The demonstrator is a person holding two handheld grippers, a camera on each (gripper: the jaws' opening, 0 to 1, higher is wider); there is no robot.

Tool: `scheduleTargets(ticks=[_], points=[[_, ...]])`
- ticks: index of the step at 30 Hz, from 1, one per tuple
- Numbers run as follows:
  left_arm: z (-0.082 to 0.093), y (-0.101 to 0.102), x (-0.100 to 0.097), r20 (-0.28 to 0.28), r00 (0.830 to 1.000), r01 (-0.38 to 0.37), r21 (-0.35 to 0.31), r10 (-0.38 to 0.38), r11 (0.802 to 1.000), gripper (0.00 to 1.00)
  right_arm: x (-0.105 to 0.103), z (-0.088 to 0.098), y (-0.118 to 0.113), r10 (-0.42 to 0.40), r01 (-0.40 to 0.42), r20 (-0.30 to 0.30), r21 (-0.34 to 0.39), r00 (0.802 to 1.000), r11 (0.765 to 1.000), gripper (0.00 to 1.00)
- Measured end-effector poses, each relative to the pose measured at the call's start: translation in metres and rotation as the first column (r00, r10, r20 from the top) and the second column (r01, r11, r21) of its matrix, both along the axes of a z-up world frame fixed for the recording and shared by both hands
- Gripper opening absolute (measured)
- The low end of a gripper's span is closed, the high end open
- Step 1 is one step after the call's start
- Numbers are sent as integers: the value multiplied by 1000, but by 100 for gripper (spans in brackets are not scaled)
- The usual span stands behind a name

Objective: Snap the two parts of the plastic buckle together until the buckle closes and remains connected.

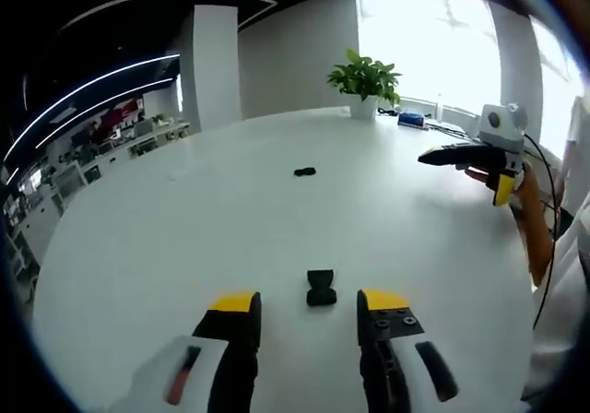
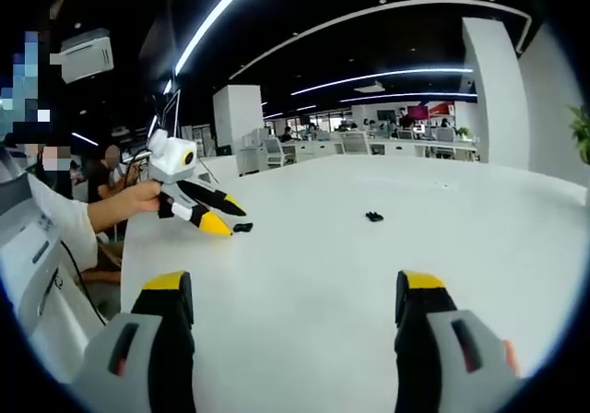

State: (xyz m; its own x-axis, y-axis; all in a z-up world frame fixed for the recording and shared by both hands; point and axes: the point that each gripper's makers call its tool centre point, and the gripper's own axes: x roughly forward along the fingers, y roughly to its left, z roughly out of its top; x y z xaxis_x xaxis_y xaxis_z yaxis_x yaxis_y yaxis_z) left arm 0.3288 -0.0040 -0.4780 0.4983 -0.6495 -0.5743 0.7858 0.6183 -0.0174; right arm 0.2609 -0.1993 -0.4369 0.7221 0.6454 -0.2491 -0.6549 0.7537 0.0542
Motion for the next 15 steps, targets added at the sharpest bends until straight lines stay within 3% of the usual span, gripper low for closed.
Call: scheduleTargets(ticks=[15], points=[[-3, -2, 1, -38, 999, 21, 7, -21, 1000, 34, -3, 2, -7, -26, 26, -1, -14, 1000, 1000, 90]])
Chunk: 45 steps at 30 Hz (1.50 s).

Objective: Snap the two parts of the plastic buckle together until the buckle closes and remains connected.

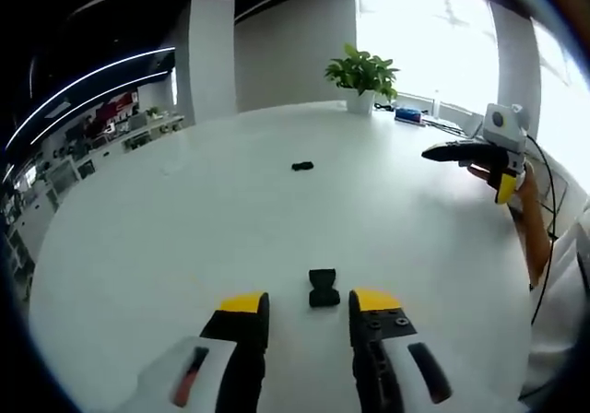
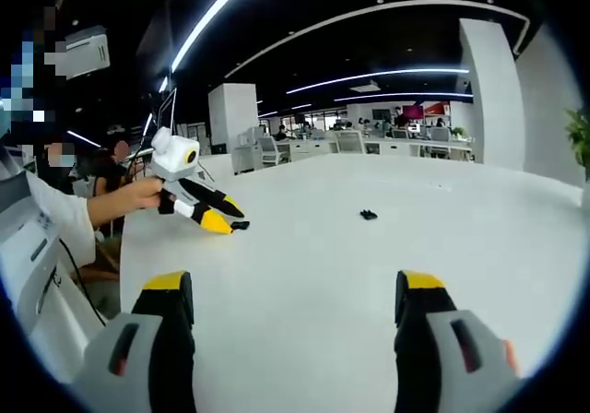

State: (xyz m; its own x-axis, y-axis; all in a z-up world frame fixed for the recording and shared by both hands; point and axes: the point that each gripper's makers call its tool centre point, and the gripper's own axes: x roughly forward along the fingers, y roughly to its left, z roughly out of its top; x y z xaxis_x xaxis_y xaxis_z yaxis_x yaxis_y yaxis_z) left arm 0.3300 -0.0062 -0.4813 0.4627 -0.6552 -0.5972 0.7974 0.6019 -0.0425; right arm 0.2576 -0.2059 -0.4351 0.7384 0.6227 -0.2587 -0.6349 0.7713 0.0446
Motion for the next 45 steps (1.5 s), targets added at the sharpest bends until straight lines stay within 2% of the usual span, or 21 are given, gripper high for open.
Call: scheduleTargets(ticks=[13, 16, 20, 26, 36, 39, 45], points=[[0, -3, -1, -4, 1000, 8, 7, -8, 1000, 27, -3, 1, -2, -1, 1, 6, -10, 1000, 1000, 90], [1, -5, -4, 28, 999, 29, 26, -30, 999, 22, -3, -1, -4, -5, 5, 2, -7, 1000, 1000, 90], [1, -6, -3, 35, 999, 33, 35, -34, 999, 17, -3, -2, -5, -12, 12, -2, 0, 1000, 1000, 89], [0, -7, -5, 10, 999, 42, 17, -42, 999, 13, -5, -2, -8, -18, 18, 0, -3, 1000, 1000, 89], [1, -4, -4, -12, 999, 47, -4, -47, 999, 12, -5, 0, -7, -17, 17, 3, -3, 1000, 1000, 89], [3, -4, -7, -42, 998, 49, -34, -50, 998, 11, -5, 0, -6, -15, 15, 4, -4, 1000, 1000, 89], [12, -1, -8, -12, 998, 63, -29, -64, 998, 11, -5, 2, -4, -12, 12, 6, -8, 1000, 1000, 89]])
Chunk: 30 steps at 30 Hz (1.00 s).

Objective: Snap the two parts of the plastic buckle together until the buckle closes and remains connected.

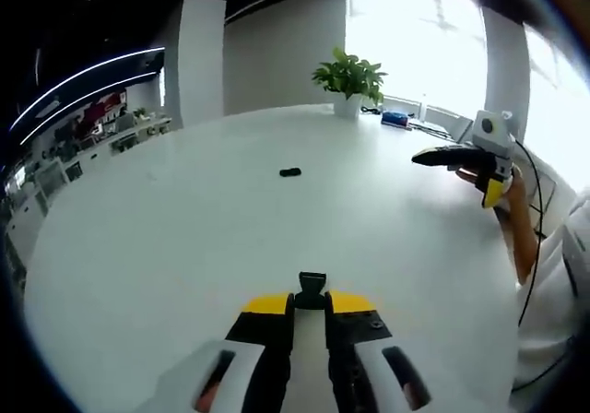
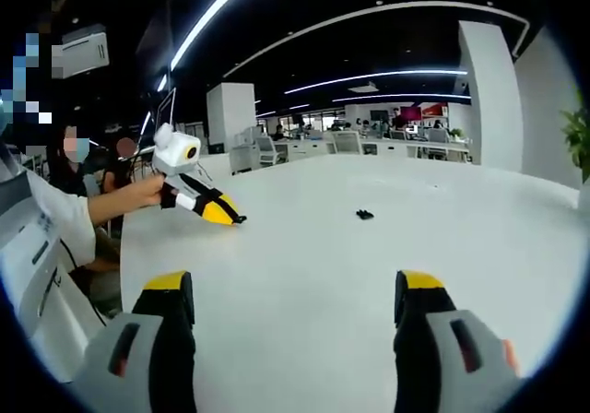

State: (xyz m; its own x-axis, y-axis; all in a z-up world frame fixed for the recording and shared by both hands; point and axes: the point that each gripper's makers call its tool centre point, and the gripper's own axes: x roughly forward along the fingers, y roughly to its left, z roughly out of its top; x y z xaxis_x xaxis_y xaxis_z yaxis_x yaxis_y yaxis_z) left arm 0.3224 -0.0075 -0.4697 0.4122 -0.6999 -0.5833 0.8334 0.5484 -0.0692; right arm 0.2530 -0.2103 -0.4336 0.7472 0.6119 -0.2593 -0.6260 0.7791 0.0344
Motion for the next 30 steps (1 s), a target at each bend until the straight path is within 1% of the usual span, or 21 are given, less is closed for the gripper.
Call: scheduleTargets(ticks=[2, 5, 9, 12, 14, 18, 20, 22, 23, 24, 26, 27, 29, 30], points=[[3, 0, 1, 11, 1000, 4, 6, -4, 1000, 11, 1, 0, 2, 7, -7, 0, -2, 1000, 1000, 89], [6, -2, 2, 8, 1000, 19, -5, -19, 1000, 11, 5, 0, 5, 20, -20, 3, -1, 1000, 1000, 89], [8, -2, 6, 23, 999, 27, -7, -27, 1000, 11, 12, 1, 11, 55, -55, 7, 23, 998, 998, 90], [12, -3, 11, 23, 999, 29, -40, -28, 999, 11, 18, 5, 14, 70, -71, 19, 58, 997, 996, 90], [14, -2, 13, 24, 999, 32, -53, -30, 998, 11, 22, 6, 14, 74, -75, 20, 65, 997, 995, 90], [17, -3, 18, 45, 998, 39, -66, -36, 997, 11, 34, 5, 10, 65, -66, 15, 74, 998, 995, 90], [15, -5, 19, 58, 997, 57, -58, -54, 997, 11, 39, 7, 10, 74, -76, 19, 92, 997, 993, 90], [12, -8, 19, 73, 993, 91, -45, -87, 995, 11, 46, 9, 9, 77, -79, 19, 112, 997, 991, 90], [11, -8, 21, 70, 994, 90, -45, -87, 995, 11, 48, 11, 10, 85, -88, 33, 117, 996, 989, 90], [9, -10, 19, 81, 987, 138, -30, -136, 990, 11, 51, 11, 9, 90, -94, 35, 119, 995, 988, 90], [6, -13, 17, 84, 984, 161, -24, -158, 987, 11, 56, 12, 10, 107, -110, 37, 116, 994, 987, 90], [4, -13, 16, 85, 978, 190, -13, -188, 982, 11, 58, 13, 10, 115, -119, 42, 112, 992, 987, 90], [3, -16, 13, 72, 975, 212, -25, -209, 977, 11, 62, 13, 10, 126, -130, 40, 111, 991, 985, 90], [2, -19, 10, 76, 968, 240, -21, -238, 970, 11, 62, 11, 12, 153, -156, 32, 110, 988, 982, 90]])
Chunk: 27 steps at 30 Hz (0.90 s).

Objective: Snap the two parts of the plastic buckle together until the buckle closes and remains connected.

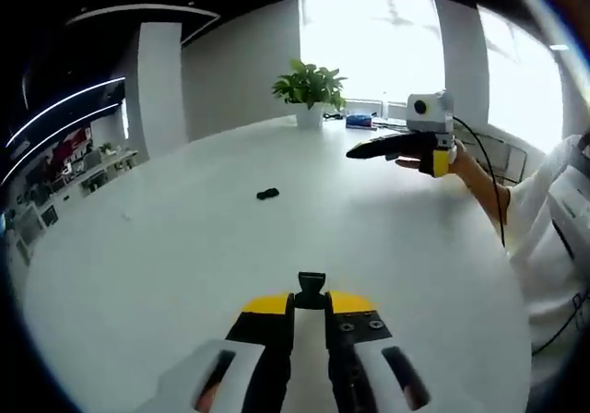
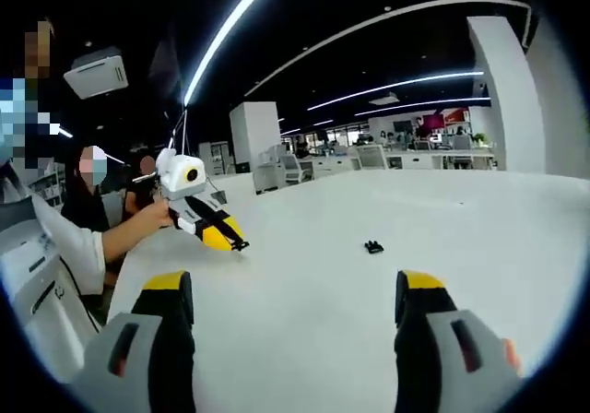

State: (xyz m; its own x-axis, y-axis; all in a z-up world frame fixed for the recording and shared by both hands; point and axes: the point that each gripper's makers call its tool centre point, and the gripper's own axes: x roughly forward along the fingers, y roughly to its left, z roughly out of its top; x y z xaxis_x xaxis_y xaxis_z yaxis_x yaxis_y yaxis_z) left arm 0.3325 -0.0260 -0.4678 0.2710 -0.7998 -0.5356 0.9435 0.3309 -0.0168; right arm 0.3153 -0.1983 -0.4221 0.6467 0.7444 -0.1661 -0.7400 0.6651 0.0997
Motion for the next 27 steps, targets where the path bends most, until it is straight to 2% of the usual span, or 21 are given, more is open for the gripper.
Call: scheduleTargets(ticks=[5, 7, 9, 10, 14, 20, 27], points=[[0, -6, -4, 1, 998, 68, 16, -68, 998, 11, 8, -2, 2, 30, -30, -22, -4, 999, 1000, 90], [2, -10, -9, -2, 991, 133, 8, -133, 991, 11, 10, 1, 3, 39, -39, -14, -7, 999, 999, 90], [2, -11, -8, -7, 991, 132, 8, -132, 991, 11, 13, 2, 4, 42, -42, -10, -9, 999, 999, 90], [2, -12, -9, 12, 987, 161, 17, -161, 987, 11, 13, 3, 5, 46, -46, -10, -13, 999, 999, 90], [0, -14, -8, 1, 987, 161, 9, -161, 987, 11, 15, 3, 7, 56, -56, -2, -20, 998, 998, 90], [-11, -11, -10, -20, 986, 164, 46, -163, 985, 11, 12, -4, 9, 67, -68, -21, -19, 998, 998, 90], [-13, -7, -12, -30, 974, 228, 59, -226, 972, 11, 15, -1, 2, 45, -45, -11, -6, 999, 999, 90]])
